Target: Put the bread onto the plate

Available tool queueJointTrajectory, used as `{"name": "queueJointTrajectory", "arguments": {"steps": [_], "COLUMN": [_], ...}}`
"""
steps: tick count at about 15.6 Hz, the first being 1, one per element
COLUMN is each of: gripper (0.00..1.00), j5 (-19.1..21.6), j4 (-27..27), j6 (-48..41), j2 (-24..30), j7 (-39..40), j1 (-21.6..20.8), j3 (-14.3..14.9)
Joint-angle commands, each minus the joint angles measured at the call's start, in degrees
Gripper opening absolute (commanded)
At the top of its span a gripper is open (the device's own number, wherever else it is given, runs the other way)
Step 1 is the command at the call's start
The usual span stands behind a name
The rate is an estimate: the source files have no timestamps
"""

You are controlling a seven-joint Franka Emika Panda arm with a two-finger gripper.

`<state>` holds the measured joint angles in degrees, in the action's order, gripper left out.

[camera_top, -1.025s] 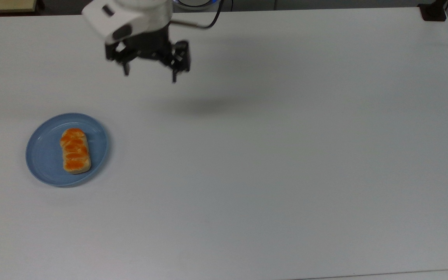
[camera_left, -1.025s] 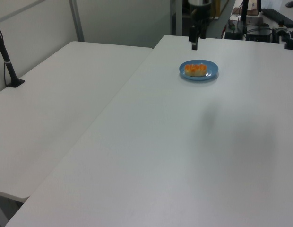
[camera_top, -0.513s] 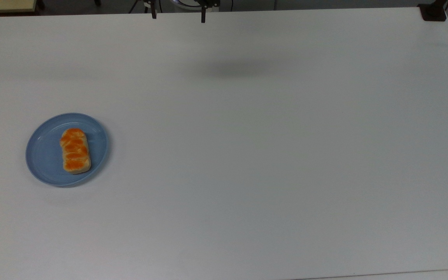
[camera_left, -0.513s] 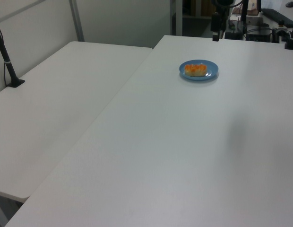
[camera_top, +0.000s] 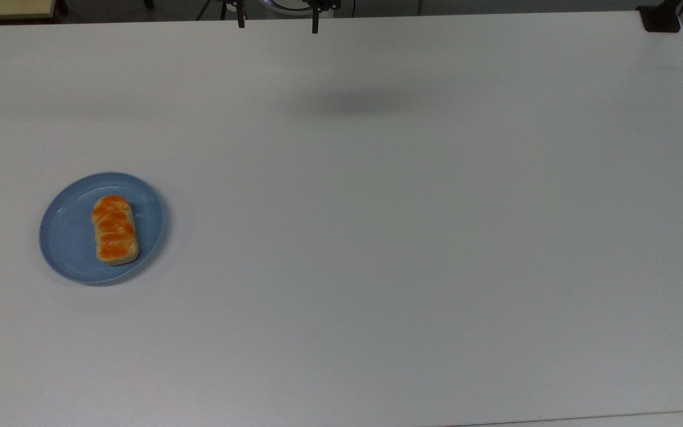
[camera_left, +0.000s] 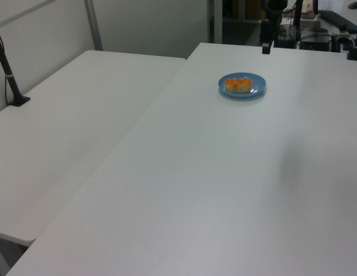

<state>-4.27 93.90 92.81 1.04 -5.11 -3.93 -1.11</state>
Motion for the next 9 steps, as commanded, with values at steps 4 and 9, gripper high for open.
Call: {"name": "queueJointTrajectory", "arguments": {"steps": [4,9], "gripper": [1.0,1.0], "j5": [0.3,0.9], "j4": [1.5,1.1], "j6": [-0.2,-0.5], "j2": [1.6,1.4], "j7": [-0.2,-0.4], "j1": [-0.7,-0.1], "j3": [0.8,0.8]}}
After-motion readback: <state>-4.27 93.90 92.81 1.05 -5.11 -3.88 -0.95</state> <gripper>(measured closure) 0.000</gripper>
